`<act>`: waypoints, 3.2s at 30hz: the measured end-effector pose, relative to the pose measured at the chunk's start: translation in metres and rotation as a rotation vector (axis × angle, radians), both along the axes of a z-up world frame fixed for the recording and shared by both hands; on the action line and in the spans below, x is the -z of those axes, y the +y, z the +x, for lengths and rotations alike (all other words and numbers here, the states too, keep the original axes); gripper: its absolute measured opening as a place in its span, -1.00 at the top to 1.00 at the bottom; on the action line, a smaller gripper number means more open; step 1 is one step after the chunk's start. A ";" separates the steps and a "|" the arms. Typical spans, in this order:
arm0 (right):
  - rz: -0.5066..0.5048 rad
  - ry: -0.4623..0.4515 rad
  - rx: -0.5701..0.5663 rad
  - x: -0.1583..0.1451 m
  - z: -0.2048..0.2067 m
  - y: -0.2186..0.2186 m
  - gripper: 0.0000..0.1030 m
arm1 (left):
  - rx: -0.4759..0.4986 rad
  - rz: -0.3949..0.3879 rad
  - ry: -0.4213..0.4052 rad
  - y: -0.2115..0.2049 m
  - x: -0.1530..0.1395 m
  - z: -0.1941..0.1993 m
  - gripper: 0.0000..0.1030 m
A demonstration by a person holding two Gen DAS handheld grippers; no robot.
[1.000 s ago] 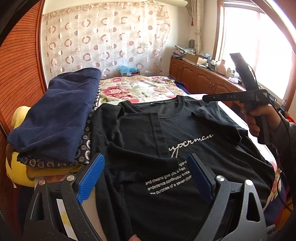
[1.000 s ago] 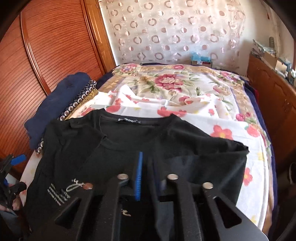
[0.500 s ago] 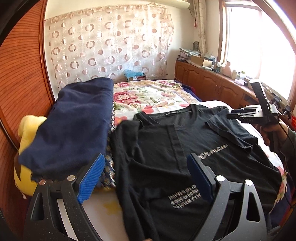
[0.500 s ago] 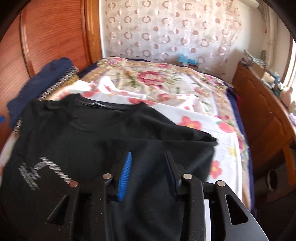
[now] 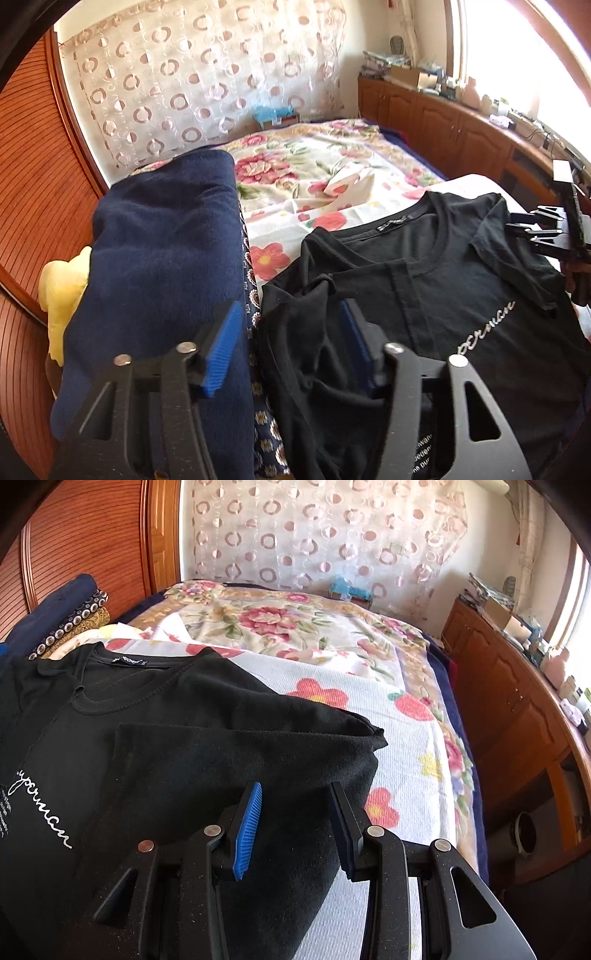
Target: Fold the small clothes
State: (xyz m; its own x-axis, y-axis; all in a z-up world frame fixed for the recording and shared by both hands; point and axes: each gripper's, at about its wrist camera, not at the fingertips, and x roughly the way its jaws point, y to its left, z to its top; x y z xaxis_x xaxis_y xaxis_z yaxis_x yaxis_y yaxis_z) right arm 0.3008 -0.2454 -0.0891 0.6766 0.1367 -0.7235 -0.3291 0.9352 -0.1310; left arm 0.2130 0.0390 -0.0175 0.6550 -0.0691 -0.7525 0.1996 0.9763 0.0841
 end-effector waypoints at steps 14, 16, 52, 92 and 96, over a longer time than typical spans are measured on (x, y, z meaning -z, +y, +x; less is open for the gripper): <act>0.084 0.030 -0.011 0.003 -0.002 -0.016 0.04 | 0.033 -0.059 0.081 0.001 0.019 0.004 0.84; 0.120 0.036 -0.033 0.001 0.000 -0.018 -0.04 | 0.019 -0.069 0.036 0.004 0.012 -0.003 0.85; 0.251 -0.159 -0.149 -0.076 -0.117 0.001 0.86 | 0.083 -0.214 -0.224 -0.007 -0.042 -0.150 0.88; 0.162 -0.139 -0.066 -0.102 -0.229 -0.057 0.23 | -0.066 -0.214 -0.150 0.060 0.002 -0.198 -0.35; 0.149 -0.097 -0.070 -0.077 -0.213 -0.049 0.23 | -0.059 -0.193 -0.097 0.055 0.015 -0.171 -0.35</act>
